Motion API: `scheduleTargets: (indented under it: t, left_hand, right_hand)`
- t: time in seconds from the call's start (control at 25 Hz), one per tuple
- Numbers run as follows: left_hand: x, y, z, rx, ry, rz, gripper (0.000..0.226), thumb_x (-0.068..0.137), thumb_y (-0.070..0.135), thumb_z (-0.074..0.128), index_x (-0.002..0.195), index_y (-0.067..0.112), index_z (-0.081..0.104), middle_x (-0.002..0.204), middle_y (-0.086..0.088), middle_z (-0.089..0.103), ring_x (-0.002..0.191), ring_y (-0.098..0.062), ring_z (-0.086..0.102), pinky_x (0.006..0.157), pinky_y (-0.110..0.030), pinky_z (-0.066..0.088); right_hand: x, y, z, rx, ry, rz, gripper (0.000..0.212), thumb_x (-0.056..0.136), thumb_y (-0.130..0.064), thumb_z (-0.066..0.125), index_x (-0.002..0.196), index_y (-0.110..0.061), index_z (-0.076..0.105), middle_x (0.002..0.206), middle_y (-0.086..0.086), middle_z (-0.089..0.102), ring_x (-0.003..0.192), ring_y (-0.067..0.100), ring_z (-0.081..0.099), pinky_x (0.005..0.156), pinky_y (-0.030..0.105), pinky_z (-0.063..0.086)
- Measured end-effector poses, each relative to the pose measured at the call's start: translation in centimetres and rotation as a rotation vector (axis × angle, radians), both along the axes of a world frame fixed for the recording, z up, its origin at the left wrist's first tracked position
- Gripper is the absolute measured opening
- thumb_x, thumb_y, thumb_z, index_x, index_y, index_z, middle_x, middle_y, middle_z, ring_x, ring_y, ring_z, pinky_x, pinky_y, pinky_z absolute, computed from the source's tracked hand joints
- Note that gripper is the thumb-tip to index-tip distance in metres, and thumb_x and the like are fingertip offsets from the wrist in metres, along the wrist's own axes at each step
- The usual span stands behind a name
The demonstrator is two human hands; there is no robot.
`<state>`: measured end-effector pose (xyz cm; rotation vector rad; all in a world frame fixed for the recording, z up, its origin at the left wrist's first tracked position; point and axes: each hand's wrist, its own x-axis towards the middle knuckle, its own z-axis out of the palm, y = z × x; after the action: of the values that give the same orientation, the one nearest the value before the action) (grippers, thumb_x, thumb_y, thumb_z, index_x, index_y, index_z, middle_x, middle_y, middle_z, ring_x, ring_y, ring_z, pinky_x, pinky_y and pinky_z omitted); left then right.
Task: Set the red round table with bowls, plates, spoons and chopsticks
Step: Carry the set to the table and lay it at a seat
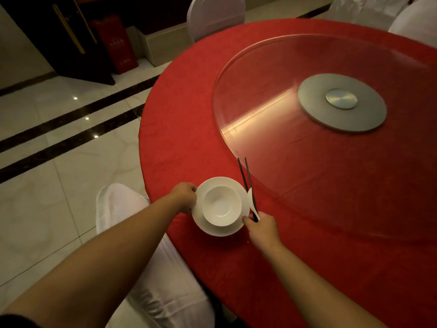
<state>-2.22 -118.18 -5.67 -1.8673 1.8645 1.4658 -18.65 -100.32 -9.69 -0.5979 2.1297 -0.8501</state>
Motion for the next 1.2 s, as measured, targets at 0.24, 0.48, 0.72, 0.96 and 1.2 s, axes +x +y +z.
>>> scheduleTargets:
  t: [0.24, 0.48, 0.72, 0.96, 1.2]
  left_hand:
    - [0.0, 0.1, -2.0, -0.013, 0.004, -0.025, 0.048, 0.079, -0.015, 0.054, 0.120, 0.005, 0.070, 0.099, -0.020, 0.070, 0.089, -0.034, 0.068, 0.082, -0.062, 0.059]
    - [-0.5, 0.3, -3.0, -0.031, 0.020, -0.002, 0.046, 0.086, -0.001, 0.056, 0.129, 0.011, 0.067, 0.115, -0.024, 0.071, 0.101, -0.041, 0.071, 0.087, -0.055, 0.059]
    - [0.0, 2.4, -1.4, -0.077, 0.046, 0.087, 0.055, 0.082, 0.007, 0.065, 0.136, 0.002, 0.058, 0.129, -0.020, 0.065, 0.115, -0.036, 0.064, 0.100, -0.051, 0.054]
    - [0.3, 5.4, 2.5, -0.169, 0.036, 0.011, 0.035, 0.092, 0.013, 0.064, 0.126, 0.007, 0.062, 0.111, -0.012, 0.068, 0.086, -0.024, 0.065, 0.072, -0.036, 0.055]
    - [-1.0, 6.7, 4.4, 0.068, 0.104, -0.191, 0.019, 0.094, 0.018, 0.063, 0.110, 0.009, 0.068, 0.111, -0.016, 0.073, 0.078, -0.023, 0.068, 0.072, -0.035, 0.056]
  right_hand:
    - [-0.3, 0.0, -1.6, 0.046, 0.008, 0.005, 0.015, 0.084, -0.019, 0.069, 0.071, -0.014, 0.062, 0.069, 0.011, 0.067, 0.069, 0.037, 0.070, 0.067, 0.048, 0.058]
    - [-0.5, 0.5, -3.0, 0.056, -0.049, 0.029, 0.026, 0.093, -0.025, 0.062, 0.068, -0.018, 0.058, 0.071, 0.012, 0.064, 0.077, 0.041, 0.071, 0.072, 0.050, 0.056]
    - [-0.6, 1.0, -2.8, 0.031, -0.115, 0.050, 0.029, 0.099, -0.033, 0.056, 0.080, -0.012, 0.065, 0.079, 0.013, 0.068, 0.082, 0.037, 0.070, 0.072, 0.040, 0.054]
    - [-1.0, 2.9, -1.3, 0.005, -0.106, -0.030, 0.029, 0.103, -0.027, 0.050, 0.081, -0.012, 0.063, 0.072, 0.005, 0.063, 0.052, 0.006, 0.052, 0.044, 0.016, 0.037]
    - [-0.1, 3.5, 1.1, -0.116, -0.429, -0.298, 0.036, 0.104, -0.032, 0.045, 0.087, -0.007, 0.066, 0.058, 0.003, 0.060, 0.042, 0.016, 0.053, 0.039, 0.024, 0.041]
